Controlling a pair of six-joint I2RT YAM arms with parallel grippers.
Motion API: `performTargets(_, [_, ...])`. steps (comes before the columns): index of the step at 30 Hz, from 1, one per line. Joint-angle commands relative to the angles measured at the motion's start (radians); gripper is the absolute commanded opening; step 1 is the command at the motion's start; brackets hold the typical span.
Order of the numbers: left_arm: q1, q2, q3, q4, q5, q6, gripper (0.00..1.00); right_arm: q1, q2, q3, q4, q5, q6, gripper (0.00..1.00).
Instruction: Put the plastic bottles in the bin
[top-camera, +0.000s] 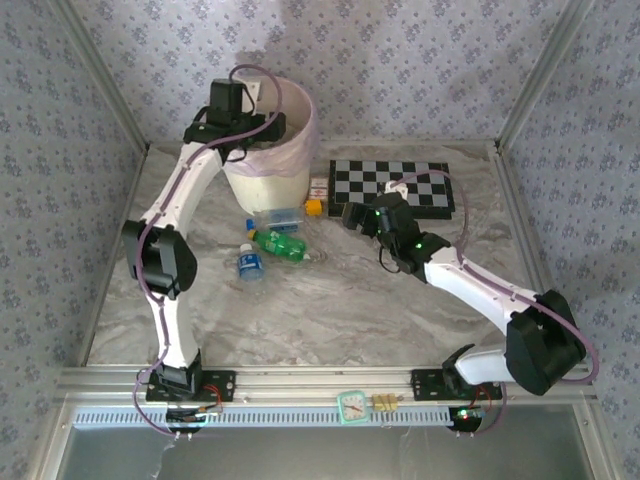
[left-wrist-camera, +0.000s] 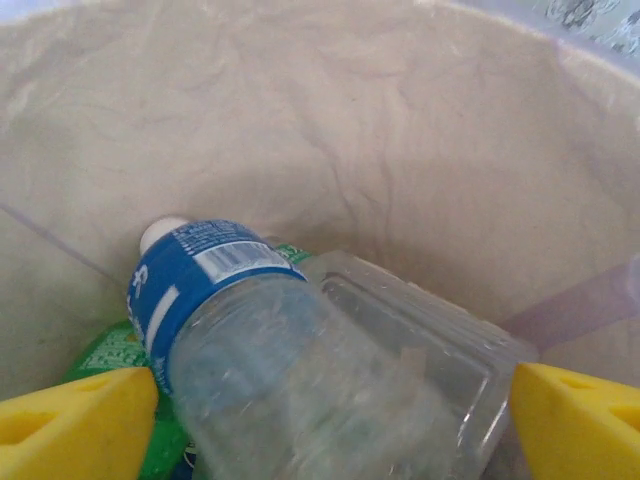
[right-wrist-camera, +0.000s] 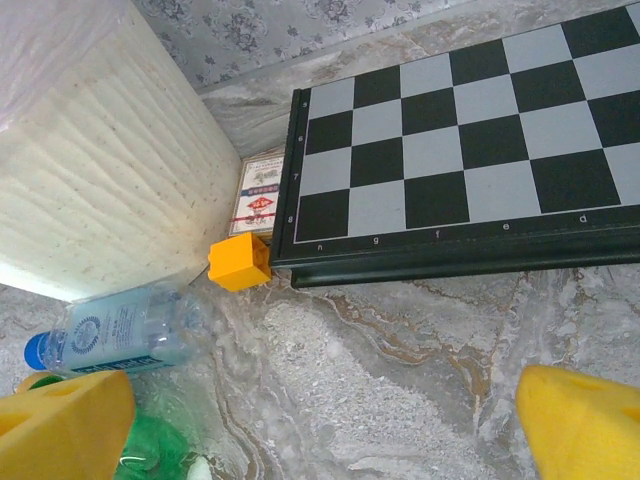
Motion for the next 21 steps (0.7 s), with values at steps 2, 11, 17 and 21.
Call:
performTargets(2, [-0.009, -0.187, -0.108, 0.129, 0.027, -0.034, 1.00, -0.008, -0.018, -0.023, 0.016, 0.016, 0.018, 1.00])
performTargets(11, [-0.014, -0.472, -0.443, 0.295, 0.011, -0.120, 1.00, -0.008, 0.021, -0.021, 0.054, -0.018, 0.023, 1.00])
performTargets(17, [-0.038, -0.654, -0.667, 0.326, -0.073, -0.186, 1.00, -0.009, 0.056, -0.008, 0.072, -0.045, 0.025, 1.00])
performTargets(21, [-0.042, -0.758, -0.818, 0.393, -0.104, -0.286, 1.00, -0.009, 0.078, -0.006, 0.088, -0.056, 0.026, 1.00])
